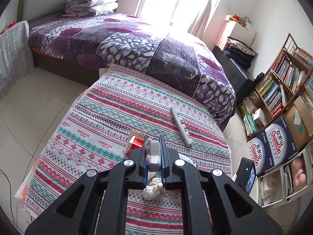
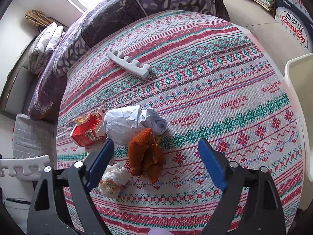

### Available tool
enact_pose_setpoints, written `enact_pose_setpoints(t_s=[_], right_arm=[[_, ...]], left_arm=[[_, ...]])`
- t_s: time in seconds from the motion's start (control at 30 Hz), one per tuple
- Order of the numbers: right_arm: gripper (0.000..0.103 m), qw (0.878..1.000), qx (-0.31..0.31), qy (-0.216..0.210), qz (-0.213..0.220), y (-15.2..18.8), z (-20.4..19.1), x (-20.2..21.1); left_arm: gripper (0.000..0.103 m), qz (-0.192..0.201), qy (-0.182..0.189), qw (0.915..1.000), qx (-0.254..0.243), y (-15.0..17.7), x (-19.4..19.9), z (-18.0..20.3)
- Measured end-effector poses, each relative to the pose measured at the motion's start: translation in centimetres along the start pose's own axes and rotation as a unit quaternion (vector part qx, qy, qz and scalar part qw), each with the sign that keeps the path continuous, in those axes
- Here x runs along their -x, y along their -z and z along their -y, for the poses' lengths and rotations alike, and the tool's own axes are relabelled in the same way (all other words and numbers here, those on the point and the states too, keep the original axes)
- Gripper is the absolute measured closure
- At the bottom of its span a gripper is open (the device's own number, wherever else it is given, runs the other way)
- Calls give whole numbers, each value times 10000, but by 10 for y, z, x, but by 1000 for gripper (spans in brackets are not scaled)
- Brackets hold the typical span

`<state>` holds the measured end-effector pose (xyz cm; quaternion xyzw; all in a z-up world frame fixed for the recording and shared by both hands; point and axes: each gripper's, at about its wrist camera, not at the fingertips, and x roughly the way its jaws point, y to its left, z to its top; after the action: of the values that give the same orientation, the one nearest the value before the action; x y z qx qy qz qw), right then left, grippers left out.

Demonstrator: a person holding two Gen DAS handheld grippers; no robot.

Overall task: Collect trash
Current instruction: 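Grasp the white plastic piece with the left tool while the right tool reaches toward the crumpled plastic, then grasp the orange cloth with the right tool while the left tool holds the white piece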

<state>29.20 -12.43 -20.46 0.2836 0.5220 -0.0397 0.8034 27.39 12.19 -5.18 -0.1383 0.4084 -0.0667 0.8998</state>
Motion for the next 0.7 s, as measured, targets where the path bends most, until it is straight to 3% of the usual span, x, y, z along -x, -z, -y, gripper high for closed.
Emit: enact_pose_setpoints(t_s=[0.07, 0.13, 0.17, 0.37, 0.6, 0.7], right_arm=[[63, 9998, 86, -149, -83, -1, -1, -3], [82, 9995, 87, -301, -25, -4, -3, -2], [85, 9992, 130, -366, 29, -5, -5, 0], [94, 9974, 303, -635, 184, -7, -10, 16], [94, 9976, 291, -611, 160, -10, -9, 35], [88, 9986, 274, -442, 83, -11, -3, 36]], left_arm=[[93, -11, -3, 10000, -4, 0, -1, 0], [93, -14, 3, 10000, 5, 0, -1, 1], [93, -12, 5, 10000, 2, 0, -1, 1], [93, 9, 20, 10000, 3, 0, -1, 2], [93, -7, 35, 10000, -29, 1, -2, 6], [93, -37, 50, 10000, -40, 1, -3, 6]])
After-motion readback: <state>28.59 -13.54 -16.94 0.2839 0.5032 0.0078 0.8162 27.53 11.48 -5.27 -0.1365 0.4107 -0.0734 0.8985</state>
